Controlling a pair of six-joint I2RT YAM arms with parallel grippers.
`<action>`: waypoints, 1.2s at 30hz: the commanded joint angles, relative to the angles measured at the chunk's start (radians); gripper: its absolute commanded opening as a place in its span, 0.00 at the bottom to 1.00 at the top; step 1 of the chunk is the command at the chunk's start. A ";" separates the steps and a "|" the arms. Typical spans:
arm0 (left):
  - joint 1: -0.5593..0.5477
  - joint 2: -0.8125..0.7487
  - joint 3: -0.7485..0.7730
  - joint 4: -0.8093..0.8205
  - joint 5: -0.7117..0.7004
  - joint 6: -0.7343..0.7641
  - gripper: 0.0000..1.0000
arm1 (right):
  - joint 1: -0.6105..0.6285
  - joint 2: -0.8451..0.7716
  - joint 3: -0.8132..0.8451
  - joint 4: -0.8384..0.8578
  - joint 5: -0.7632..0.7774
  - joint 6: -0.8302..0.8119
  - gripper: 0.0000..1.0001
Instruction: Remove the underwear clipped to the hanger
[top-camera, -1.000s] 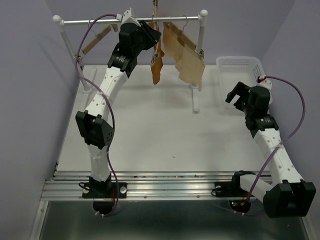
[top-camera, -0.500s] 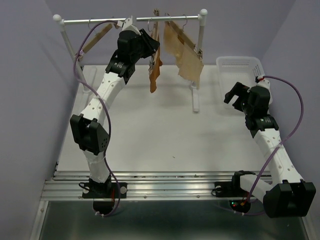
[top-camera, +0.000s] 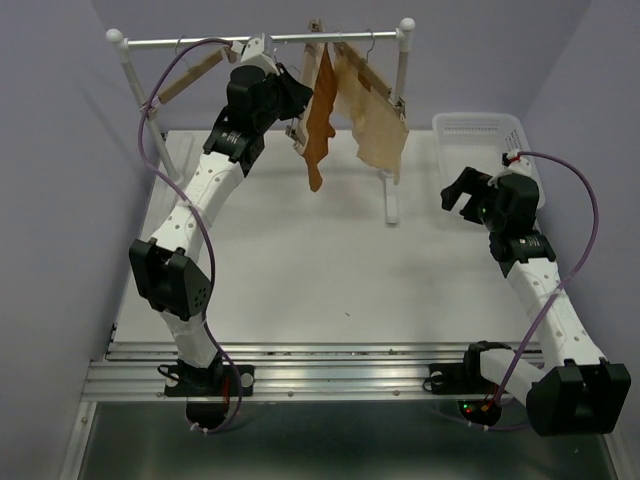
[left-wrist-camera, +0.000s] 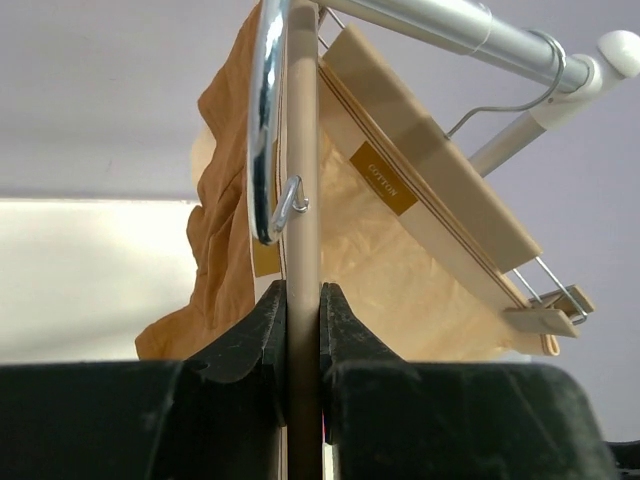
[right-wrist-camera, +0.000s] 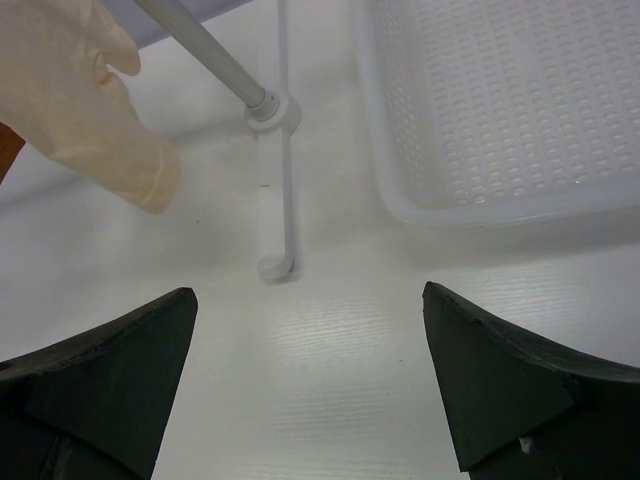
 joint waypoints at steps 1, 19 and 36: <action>-0.003 -0.041 0.058 0.059 -0.005 0.095 0.00 | -0.004 -0.025 0.001 0.060 -0.032 -0.019 1.00; -0.057 -0.217 -0.086 -0.061 -0.143 0.247 0.00 | -0.004 -0.045 0.020 0.049 -0.080 -0.042 1.00; -0.102 -0.542 -0.595 -0.142 -0.073 0.239 0.00 | 0.031 -0.023 0.055 0.191 -0.615 -0.215 1.00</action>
